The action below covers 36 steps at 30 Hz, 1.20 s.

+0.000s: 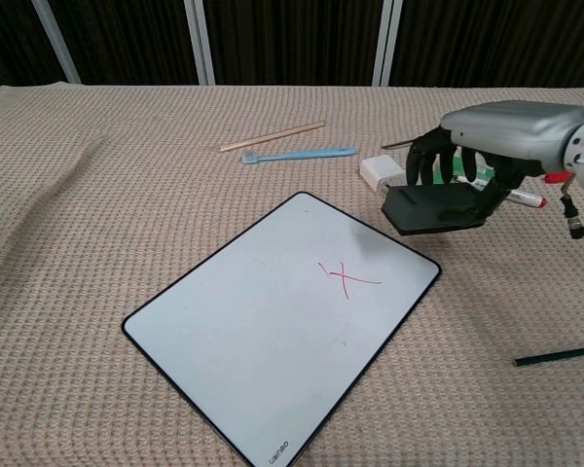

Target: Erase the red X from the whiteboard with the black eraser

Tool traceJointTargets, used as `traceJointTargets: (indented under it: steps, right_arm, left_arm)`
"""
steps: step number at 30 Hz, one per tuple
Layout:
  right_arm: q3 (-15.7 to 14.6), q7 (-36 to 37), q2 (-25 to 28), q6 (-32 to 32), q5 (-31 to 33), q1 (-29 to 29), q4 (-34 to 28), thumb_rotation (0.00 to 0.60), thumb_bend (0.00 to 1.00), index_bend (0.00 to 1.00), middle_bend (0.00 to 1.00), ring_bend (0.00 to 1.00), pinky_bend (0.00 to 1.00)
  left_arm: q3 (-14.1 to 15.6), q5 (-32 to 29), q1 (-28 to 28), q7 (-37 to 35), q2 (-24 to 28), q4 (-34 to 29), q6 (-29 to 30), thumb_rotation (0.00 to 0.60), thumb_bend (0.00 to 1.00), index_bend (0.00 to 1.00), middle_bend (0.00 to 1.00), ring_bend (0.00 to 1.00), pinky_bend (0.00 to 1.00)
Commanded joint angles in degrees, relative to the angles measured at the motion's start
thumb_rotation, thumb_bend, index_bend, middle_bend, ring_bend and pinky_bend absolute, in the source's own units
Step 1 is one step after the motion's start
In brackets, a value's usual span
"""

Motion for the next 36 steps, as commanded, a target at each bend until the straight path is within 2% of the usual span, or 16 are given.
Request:
traceJointTargets:
  steps: [1, 9, 18, 25, 36]
  right_arm:
    - [0.5, -7.7, -6.0, 2.4, 3.4, 2.1, -0.3, 0.6, 0.46, 0.41, 0.48, 0.43, 0.46]
    - [1.5, -16.3, -14.6, 5.3, 7.2, 5.1, 1.7, 0.6, 0.45, 0.41, 0.48, 0.43, 0.46]
    - [1.4, -19.9, -21.7, 5.9, 9.7, 7.6, 5.9, 0.6, 0.45, 0.41, 0.48, 0.44, 0.46]
    - [-0.1, -19.6, -23.0, 6.8, 9.0, 7.1, 7.1, 0.6, 0.45, 0.42, 0.48, 0.44, 0.46]
    - [-2.7, -17.9, -20.6, 7.9, 6.9, 5.1, 5.5, 0.6, 0.45, 0.44, 0.49, 0.44, 0.46]
  left_arm:
    - [0.0, -0.1, 0.0, 0.0, 0.1, 0.0, -0.1, 0.6, 0.48, 0.12, 0.01, 0.0, 0.0]
    - [-0.1, -0.2, -0.1, -0.2, 0.1, 0.1, -0.3, 0.6, 0.48, 0.12, 0.01, 0.0, 0.0]
    - [-0.4, -0.6, -0.2, -0.9, 0.5, 0.2, -0.5, 0.6, 0.48, 0.12, 0.01, 0.0, 0.0]
    - [-0.3, -0.4, -0.2, -1.2, 0.7, 0.1, -0.4, 0.6, 0.48, 0.12, 0.01, 0.0, 0.0]
    - [-0.2, -0.2, -0.2, -0.7, 0.4, 0.3, -0.2, 0.6, 0.48, 0.12, 0.01, 0.0, 0.0]
